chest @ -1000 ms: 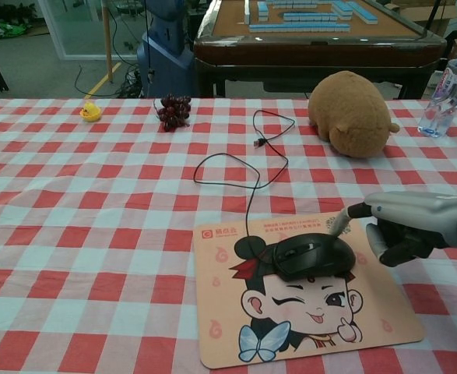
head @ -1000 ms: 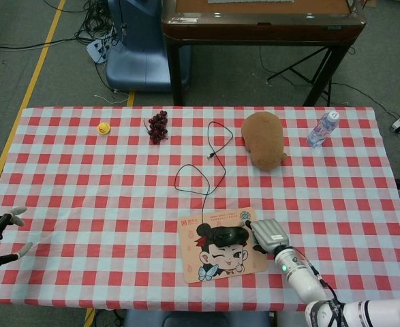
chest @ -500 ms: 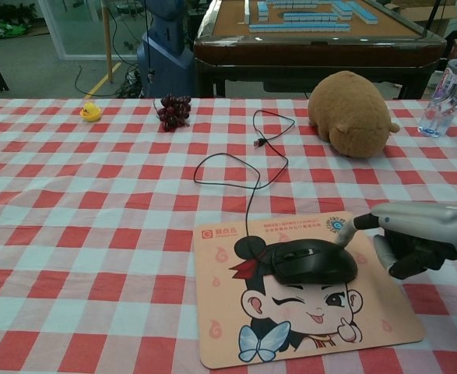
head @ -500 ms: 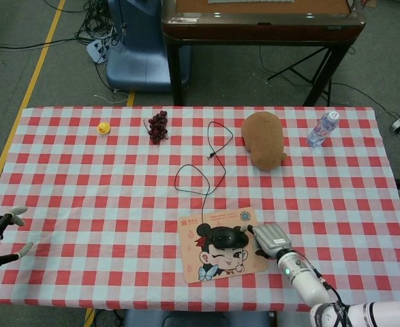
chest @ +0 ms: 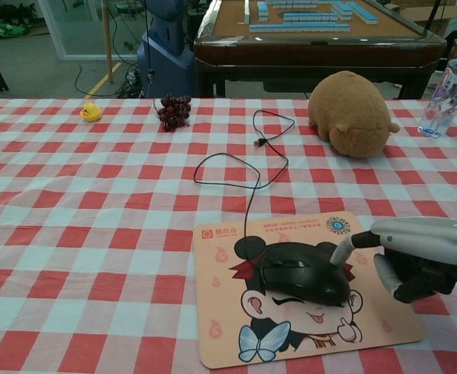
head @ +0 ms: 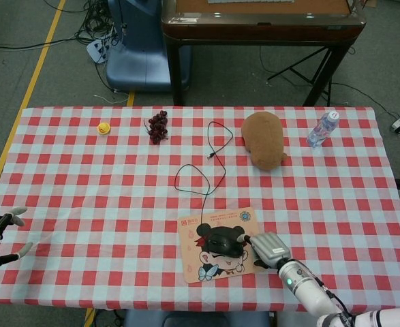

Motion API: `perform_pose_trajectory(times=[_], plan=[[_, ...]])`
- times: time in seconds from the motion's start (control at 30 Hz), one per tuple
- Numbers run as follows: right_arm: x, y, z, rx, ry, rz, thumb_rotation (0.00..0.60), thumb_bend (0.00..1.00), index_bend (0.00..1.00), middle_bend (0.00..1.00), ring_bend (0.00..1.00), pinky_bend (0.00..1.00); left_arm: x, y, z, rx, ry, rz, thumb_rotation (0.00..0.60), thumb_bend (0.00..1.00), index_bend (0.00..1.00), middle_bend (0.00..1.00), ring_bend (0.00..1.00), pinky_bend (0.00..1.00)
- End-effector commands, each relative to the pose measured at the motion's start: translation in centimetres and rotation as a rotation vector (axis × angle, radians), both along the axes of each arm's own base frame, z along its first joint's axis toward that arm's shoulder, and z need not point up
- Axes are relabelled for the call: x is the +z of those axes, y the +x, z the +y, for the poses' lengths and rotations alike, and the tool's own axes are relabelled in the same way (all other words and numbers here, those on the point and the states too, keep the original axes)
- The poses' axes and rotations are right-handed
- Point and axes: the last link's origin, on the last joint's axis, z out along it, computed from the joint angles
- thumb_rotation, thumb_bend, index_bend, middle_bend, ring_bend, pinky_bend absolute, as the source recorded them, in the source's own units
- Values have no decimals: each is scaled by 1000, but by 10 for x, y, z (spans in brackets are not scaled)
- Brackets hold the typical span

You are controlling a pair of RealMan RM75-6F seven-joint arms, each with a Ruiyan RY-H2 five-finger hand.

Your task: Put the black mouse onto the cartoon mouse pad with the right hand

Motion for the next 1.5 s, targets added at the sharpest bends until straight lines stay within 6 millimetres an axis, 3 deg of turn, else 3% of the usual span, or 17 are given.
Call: perform_pose_trajectory(times=[0.03,0.57,1.5], plan=[[-1,0,4,5,14,-3,600,1000,213,1000,1000,1000,0,0,0,1,1,0,600,221,285,443,384,546],[-5,10,28,66,79,-34,600,1000,213,1000,1000,1000,1,-1,0,6,6,2,600,221,285,443,384,546],[-21,29,47,125,166,-70,600,1000,213,1000,1000,1000,5,-5,2,22,19,-7,600,221,285,443,384,546]])
